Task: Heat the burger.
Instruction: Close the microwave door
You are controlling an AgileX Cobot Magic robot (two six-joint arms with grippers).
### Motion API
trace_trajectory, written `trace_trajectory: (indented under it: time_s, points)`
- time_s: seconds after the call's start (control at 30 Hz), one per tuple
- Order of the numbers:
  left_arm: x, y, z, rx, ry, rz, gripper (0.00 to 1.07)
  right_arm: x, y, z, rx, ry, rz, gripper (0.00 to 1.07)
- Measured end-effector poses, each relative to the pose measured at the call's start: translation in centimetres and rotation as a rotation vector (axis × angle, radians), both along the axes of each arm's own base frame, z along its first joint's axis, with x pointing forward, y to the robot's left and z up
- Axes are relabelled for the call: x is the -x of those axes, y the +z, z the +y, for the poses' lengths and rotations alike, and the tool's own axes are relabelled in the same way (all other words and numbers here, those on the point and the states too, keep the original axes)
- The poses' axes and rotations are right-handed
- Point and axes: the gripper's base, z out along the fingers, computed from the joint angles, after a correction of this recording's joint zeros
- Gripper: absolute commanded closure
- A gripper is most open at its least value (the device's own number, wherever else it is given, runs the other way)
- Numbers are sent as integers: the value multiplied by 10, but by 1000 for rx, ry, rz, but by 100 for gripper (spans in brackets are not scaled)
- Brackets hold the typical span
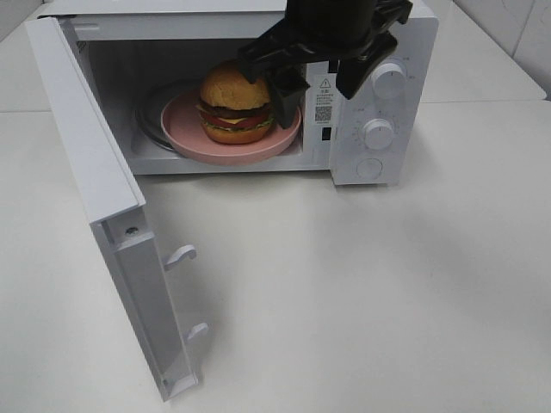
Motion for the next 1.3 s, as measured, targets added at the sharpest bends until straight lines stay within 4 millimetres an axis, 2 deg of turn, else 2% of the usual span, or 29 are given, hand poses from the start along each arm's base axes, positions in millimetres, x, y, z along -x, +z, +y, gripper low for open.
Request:
trace_trajectory:
  time_s: [0.07, 0.1, 0.17, 0.2, 0.23, 0.3, 0.33, 0.37, 0.4, 0.43, 0.5, 0.53, 0.57, 0.6, 0.63, 0.67, 0.7, 0.8, 0.83, 0.87, 0.93, 0.97, 1.0, 1.03, 1.1, 1.17, 1.2, 1.27, 1.3]
  points:
    - [0, 0, 1, -16, 4, 0, 106, 4, 0, -9, 23, -19, -1, 33]
    - [0, 0, 1, -26, 4, -1, 106, 6, -2, -20, 39, -50, 6, 33]
    - [0, 0, 2, -28, 4, -1, 106, 6, -3, -26, 43, -67, 10, 33]
    - [0, 0, 2, -32, 7, -1, 106, 6, -5, -39, 56, -103, 23, 33]
    - [0, 0, 2, -32, 7, -1, 106, 6, -5, -39, 56, -103, 23, 33]
    - [0, 0, 2, -32, 7, -1, 106, 4, -7, -66, 71, -171, 41, 33]
    - [0, 0, 2, -32, 7, -1, 106, 4, -7, -66, 71, -171, 41, 33]
    - [0, 0, 2, -32, 7, -1, 106, 4, -6, -84, 73, -225, 43, 33]
    - [0, 0, 2, -32, 7, -1, 106, 4, -6, -84, 73, -225, 43, 33]
    - [0, 0, 2, -32, 7, -1, 106, 4, -4, -104, 74, -281, 46, 33]
    - [0, 0, 2, -32, 7, -1, 106, 5, -3, -112, 74, -307, 47, 33]
    - [0, 0, 2, -32, 7, -1, 106, 7, 0, -130, 71, -361, 46, 33]
    - [0, 0, 2, -32, 7, -1, 106, 7, 0, -130, 71, -361, 46, 33]
    - [0, 0, 2, -32, 7, -1, 106, 12, 3, -149, 67, -417, 42, 33]
    - [0, 0, 2, -32, 7, -1, 106, 16, 5, -158, 65, -441, 41, 33]
    - [0, 0, 2, -32, 7, -1, 106, 16, 5, -158, 65, -441, 41, 33]
    - [0, 0, 2, -33, 7, -1, 106, 23, 10, -175, 60, -489, 29, 33]
    - [0, 0, 2, -33, 7, -1, 106, 36, 15, -194, 62, -550, 16, 33]
    - [0, 0, 2, -33, 7, -1, 106, 36, 15, -194, 62, -550, 16, 33]
    - [0, 0, 2, -33, 7, -1, 106, 48, 18, -203, 64, -586, 0, 33]
    - [0, 0, 2, -33, 7, -1, 106, 55, 20, -207, 62, -604, -10, 33]
    - [0, 0, 2, -33, 7, -1, 106, 68, 23, -211, 58, -621, -26, 33]
    - [0, 0, 2, -33, 7, -1, 106, 68, 23, -211, 58, -621, -26, 33]
    - [0, 0, 2, -33, 7, -1, 106, 83, 25, -215, 49, -633, -40, 33]
    - [0, 0, 2, -33, 7, -1, 106, 90, 25, -216, 46, -635, -45, 33]
    - [0, 0, 1, -24, 1, -1, 106, 112, 23, -222, 36, -649, -55, 33]
    - [0, 0, 1, -24, 1, -1, 106, 112, 23, -222, 36, -649, -55, 33]
    - [0, 0, 0, -15, -6, -1, 106, 142, 19, -229, 25, -654, -71, 34]
    - [0, 0, 0, -15, -6, -1, 106, 142, 19, -229, 25, -654, -71, 34]
